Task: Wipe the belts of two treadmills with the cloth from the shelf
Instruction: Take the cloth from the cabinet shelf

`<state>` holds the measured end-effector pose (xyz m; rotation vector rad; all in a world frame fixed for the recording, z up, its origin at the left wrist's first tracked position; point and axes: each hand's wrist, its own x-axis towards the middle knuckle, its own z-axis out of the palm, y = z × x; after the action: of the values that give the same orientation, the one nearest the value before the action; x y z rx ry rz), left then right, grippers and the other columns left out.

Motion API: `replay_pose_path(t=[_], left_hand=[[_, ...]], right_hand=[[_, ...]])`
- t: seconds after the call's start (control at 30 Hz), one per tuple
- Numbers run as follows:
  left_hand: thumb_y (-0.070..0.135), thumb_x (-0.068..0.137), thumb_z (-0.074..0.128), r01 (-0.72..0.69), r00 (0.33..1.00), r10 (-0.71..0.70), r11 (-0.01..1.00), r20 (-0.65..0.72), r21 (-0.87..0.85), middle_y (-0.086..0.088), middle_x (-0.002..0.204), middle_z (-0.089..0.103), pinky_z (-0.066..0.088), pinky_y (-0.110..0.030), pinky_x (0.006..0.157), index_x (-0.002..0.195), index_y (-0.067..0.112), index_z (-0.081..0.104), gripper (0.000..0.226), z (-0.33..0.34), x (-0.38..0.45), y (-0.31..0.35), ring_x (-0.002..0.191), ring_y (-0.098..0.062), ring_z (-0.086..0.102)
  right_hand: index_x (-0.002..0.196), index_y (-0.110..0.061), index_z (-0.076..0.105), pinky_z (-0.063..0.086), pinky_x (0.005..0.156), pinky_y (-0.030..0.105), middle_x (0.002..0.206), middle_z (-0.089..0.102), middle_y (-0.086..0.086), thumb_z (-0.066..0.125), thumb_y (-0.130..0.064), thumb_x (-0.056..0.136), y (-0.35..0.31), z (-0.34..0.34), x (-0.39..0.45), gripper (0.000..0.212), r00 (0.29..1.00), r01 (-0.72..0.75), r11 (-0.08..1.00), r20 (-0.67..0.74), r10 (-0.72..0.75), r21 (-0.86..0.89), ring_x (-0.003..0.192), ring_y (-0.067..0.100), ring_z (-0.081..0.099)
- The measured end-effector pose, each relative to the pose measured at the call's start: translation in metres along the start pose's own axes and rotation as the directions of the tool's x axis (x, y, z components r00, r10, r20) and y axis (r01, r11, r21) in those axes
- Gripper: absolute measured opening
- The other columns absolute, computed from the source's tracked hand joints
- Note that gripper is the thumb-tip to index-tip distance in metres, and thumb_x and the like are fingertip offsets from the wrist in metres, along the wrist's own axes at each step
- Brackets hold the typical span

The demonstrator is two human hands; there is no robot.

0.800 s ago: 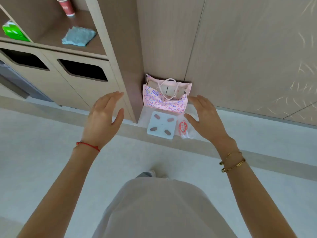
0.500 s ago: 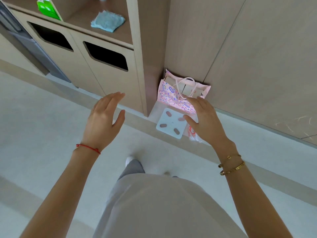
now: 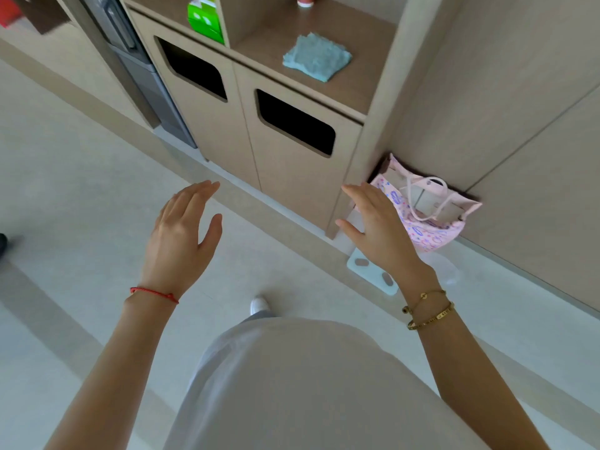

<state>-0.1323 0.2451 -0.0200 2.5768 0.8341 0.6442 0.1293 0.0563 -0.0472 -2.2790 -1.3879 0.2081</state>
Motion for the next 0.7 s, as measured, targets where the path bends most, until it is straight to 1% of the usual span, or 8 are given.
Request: replay_pose_path(t=[0.07,0.17,0.33,0.43,0.57,0.67,0.7], left_hand=[[0.022,0.098,0.048,0.007,1.0,-0.007,1.0,0.001,0.012,-0.011,0.138,0.056,0.043,-0.051,0.107,0.14,0.009,0.05,0.044,-0.014,0.019,-0.031,0.13,-0.031,0.051],[0.022,0.099,0.047,-0.002,1.0,0.001,1.0,0.008,0.028,-0.011,0.138,0.056,0.042,-0.051,0.108,0.141,0.009,0.05,0.044,-0.032,0.044,-0.073,0.13,-0.03,0.051],[0.022,0.099,0.048,-0.008,0.999,0.007,1.0,0.039,0.03,-0.01,0.138,0.056,0.042,-0.051,0.108,0.141,0.01,0.049,0.043,-0.043,0.085,-0.126,0.13,-0.029,0.051],[0.023,0.1,0.047,-0.01,0.998,0.009,1.0,0.062,0.016,-0.01,0.138,0.056,0.042,-0.05,0.108,0.142,0.011,0.049,0.044,-0.039,0.112,-0.149,0.13,-0.029,0.05],[0.025,0.1,0.046,-0.039,0.995,0.038,0.999,0.088,0.011,-0.01,0.138,0.056,0.042,-0.049,0.108,0.142,0.01,0.049,0.044,-0.026,0.156,-0.175,0.13,-0.029,0.051],[0.025,0.101,0.046,-0.073,0.992,0.073,0.997,0.106,-0.005,-0.009,0.138,0.056,0.042,-0.048,0.108,0.142,0.011,0.049,0.044,-0.01,0.2,-0.188,0.131,-0.029,0.05],[0.023,0.1,0.048,-0.096,0.989,0.096,0.995,0.111,-0.009,-0.009,0.138,0.056,0.042,-0.047,0.109,0.142,0.011,0.049,0.043,-0.002,0.218,-0.189,0.131,-0.028,0.05]], right_hand=[[0.14,-0.008,0.047,0.029,0.112,0.04,0.138,0.052,0.01,0.064,-0.027,0.092,-0.021,0.017,0.031,0.054,1.0,0.012,1.0,-0.025,-0.012,0.005,0.134,0.033,0.04],[0.141,-0.008,0.046,0.027,0.112,0.038,0.138,0.052,0.011,0.064,-0.027,0.093,-0.048,0.04,0.071,0.054,0.999,0.01,1.0,-0.041,-0.009,0.01,0.135,0.032,0.039],[0.139,-0.007,0.047,0.032,0.112,0.044,0.136,0.054,0.012,0.061,-0.031,0.093,-0.074,0.062,0.122,0.054,0.999,0.017,1.0,-0.044,-0.016,0.009,0.132,0.033,0.041],[0.139,-0.006,0.047,0.035,0.11,0.046,0.134,0.054,0.012,0.061,-0.03,0.092,-0.078,0.067,0.152,0.055,0.999,0.017,1.0,-0.039,-0.017,0.005,0.13,0.034,0.043],[0.137,-0.006,0.049,0.032,0.109,0.039,0.133,0.055,0.012,0.058,-0.034,0.089,-0.076,0.074,0.198,0.056,0.998,-0.028,1.0,-0.049,0.028,0.002,0.128,0.033,0.045],[0.138,-0.007,0.049,0.032,0.113,0.045,0.136,0.055,0.011,0.058,-0.034,0.09,-0.069,0.077,0.232,0.056,0.996,-0.061,0.998,-0.063,0.062,0.015,0.132,0.031,0.043],[0.139,-0.007,0.048,0.031,0.114,0.044,0.137,0.054,0.01,0.058,-0.034,0.09,-0.064,0.077,0.244,0.056,0.995,-0.072,0.997,-0.074,0.073,0.021,0.133,0.029,0.042]])
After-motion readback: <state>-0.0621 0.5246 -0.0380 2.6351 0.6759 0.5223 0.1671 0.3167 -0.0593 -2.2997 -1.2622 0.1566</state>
